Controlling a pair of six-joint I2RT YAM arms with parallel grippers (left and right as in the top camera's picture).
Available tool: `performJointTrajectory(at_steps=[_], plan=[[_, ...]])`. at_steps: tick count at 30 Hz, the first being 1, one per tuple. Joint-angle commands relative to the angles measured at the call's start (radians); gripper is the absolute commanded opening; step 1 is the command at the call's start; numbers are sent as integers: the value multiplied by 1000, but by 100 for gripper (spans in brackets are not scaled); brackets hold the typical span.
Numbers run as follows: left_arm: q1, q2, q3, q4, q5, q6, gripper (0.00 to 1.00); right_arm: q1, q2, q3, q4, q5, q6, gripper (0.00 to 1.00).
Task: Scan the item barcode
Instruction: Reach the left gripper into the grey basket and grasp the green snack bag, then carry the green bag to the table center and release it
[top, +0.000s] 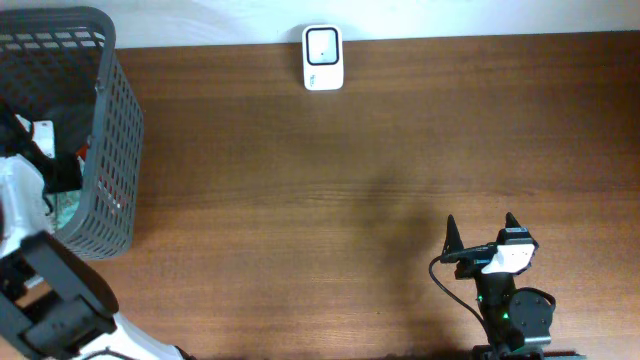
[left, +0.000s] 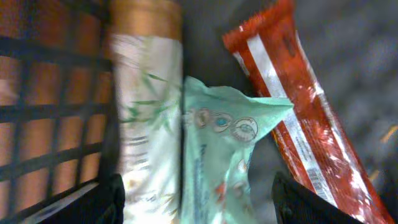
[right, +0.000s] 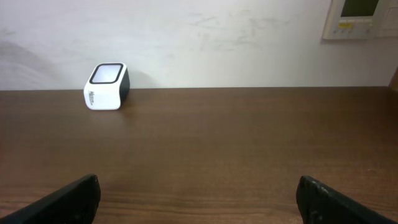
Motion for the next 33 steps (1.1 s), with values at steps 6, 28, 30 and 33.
performJointTrajectory(at_steps=[6,28,30,33], plan=[[-2,106,-8,32,-10,8,48,-6,-7,-7,-4,5,11,99],[-2,-344,407,108,527,-970,0,-6,-6,-7,-3,5,11,99],[-10,-387,407,111,624,-1064,0,-6,-6,-7,-4,5,11,99],[-100,-413,407,119,760,-1067,0,-6,-6,-7,-4,5,11,99]])
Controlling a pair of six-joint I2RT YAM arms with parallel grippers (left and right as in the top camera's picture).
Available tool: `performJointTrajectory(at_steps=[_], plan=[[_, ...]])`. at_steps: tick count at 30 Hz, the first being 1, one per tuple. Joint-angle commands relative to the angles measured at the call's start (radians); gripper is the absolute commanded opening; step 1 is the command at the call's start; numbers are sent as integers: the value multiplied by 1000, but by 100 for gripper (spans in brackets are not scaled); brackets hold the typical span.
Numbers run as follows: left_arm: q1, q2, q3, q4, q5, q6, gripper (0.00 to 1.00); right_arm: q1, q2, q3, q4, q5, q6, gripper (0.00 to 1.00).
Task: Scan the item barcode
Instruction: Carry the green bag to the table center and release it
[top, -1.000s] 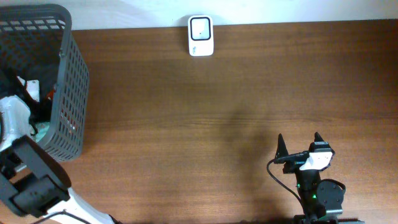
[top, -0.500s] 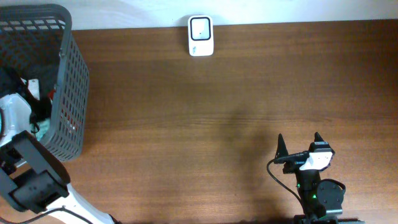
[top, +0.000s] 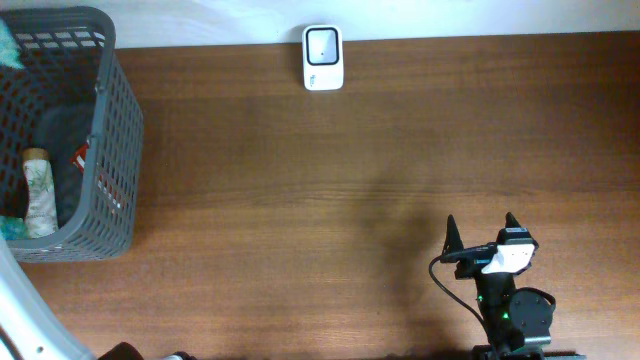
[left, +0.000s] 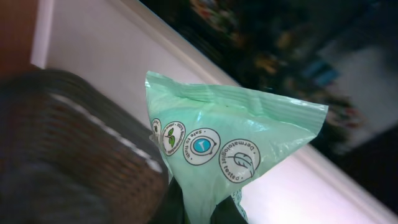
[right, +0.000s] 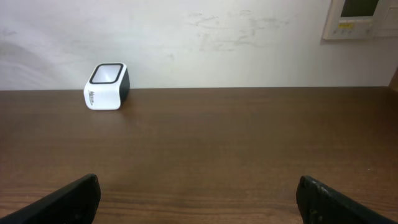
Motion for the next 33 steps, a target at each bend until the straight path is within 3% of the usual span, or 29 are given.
performJointTrajectory(at_steps=[1,3,8,12,17,25,29,31,33], plan=[[-118,-10,3,8,206,-117,0,-6,-7,-7,-4,5,12,99],[-226,-6,-1,-4,211,-111,0,-6,-7,-7,-4,5,12,99],[-562,42,-25,-41,93,75,0,-6,-6,-7,-4,5,12,99],[-827,163,-27,-158,-295,134,0,-6,-7,-7,-4,5,12,99],[-997,379,-27,-180,-684,132,0,-6,-6,-7,-4,5,12,99],[-1100,668,-27,-180,-698,132,2,-6,-6,-7,-4,5,12,99],[-1134,699,-27,-183,-698,132,24,-6,-6,-7,-4,5,12,99],[-1138,698,-24,-178,-702,138,71,-6,-6,-7,-4,5,12,99],[-1135,698,9,-178,-701,207,81,-6,-7,-7,-4,5,12,99]])
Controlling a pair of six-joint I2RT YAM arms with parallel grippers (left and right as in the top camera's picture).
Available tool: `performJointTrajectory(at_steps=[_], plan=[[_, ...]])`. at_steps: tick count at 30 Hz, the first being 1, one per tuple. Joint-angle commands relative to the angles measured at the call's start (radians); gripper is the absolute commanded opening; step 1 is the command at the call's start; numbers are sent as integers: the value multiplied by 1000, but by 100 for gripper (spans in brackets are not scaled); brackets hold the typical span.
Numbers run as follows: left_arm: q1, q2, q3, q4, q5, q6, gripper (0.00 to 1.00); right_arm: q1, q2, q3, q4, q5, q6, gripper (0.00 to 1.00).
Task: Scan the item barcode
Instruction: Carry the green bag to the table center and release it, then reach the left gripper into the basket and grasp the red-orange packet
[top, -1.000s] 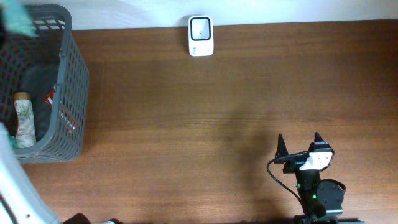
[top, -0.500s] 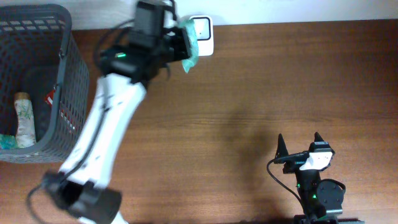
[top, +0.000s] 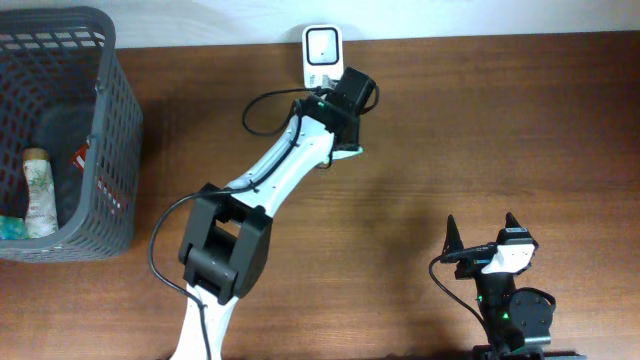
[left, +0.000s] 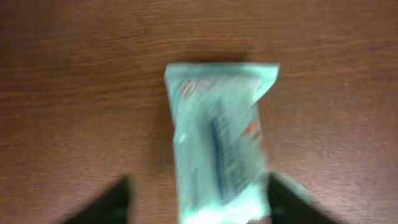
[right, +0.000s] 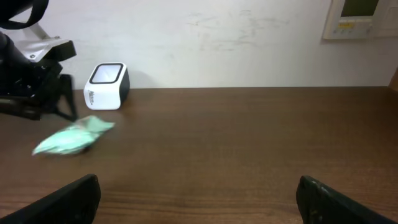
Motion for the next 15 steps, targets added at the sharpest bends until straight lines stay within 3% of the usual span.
performJointTrajectory(at_steps=[1,7,9,15], plan=[[8,-13,83,-13,-25,119,87,-6,-6,-7,-4,5,11,99],[137,-155,468,-138,-25,140,93,-6,-7,-7,-4,5,11,99],[241,-217,544,-147,-27,140,99,-6,-6,-7,-4,5,11,99],[676,-309,554,-202,-60,138,99,-6,-7,-7,-4,5,11,99]])
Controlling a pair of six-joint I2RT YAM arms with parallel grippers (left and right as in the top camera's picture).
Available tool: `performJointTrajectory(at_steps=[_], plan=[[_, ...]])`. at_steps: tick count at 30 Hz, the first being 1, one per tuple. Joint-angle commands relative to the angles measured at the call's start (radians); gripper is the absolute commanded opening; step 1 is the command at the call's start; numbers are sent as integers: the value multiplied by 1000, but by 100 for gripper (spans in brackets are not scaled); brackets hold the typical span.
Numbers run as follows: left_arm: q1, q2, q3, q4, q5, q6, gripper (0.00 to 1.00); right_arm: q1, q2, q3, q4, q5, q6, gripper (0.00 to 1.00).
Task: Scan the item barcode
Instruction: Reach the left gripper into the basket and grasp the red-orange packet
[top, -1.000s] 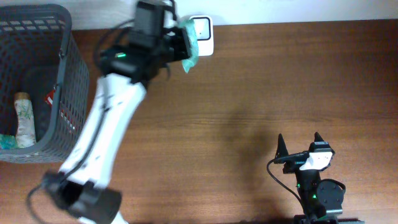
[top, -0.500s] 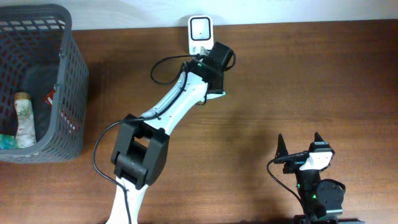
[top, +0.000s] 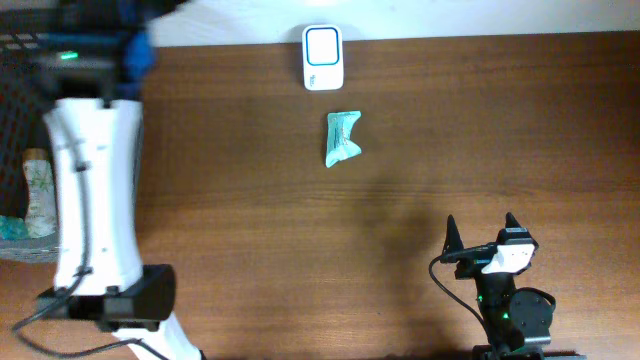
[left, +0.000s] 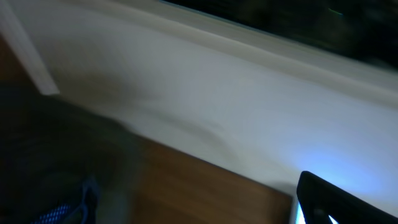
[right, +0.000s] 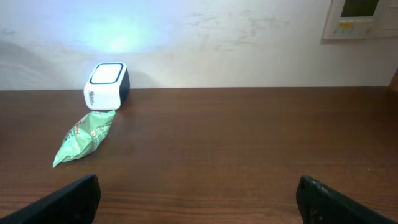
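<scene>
The light green packet (top: 342, 137) lies flat on the wooden table just in front of the white barcode scanner (top: 322, 58); the right wrist view shows the packet (right: 84, 137) and the scanner (right: 106, 86) side by side, with nothing holding the packet. My left gripper (left: 196, 196) is at the far left by the basket, blurred, its fingers wide apart with nothing between them. My right gripper (right: 199, 190) stands open near the table's front edge, far from the packet.
A grey mesh basket (top: 20, 60) stands at the left edge, largely hidden by my white left arm (top: 95, 200). A bottle (top: 35, 190) and a teal item (top: 12, 228) lie inside it. A pale wall backs the table.
My left arm was over the packet by the scanner and is now at the far left by the basket. The packet lies where it was. The right arm has not moved.
My left gripper was open over the green packet inside the basket. Then it was shut on the packet, held above the basket. Then the packet lay on the table before the scanner with the gripper open above it. Now the arm is back at the basket.
</scene>
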Motion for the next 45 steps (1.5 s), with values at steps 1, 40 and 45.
performJointTrajectory(at_steps=[1,40,45], plan=[[212,18,0,-111,-9,4,99,-6,-6,-7,-4,5,11,99],[525,302,-672,-26,233,-3,76,-6,-6,-7,-4,5,11,99],[525,370,-702,-44,200,9,58,-6,-6,-7,-4,5,11,99]])
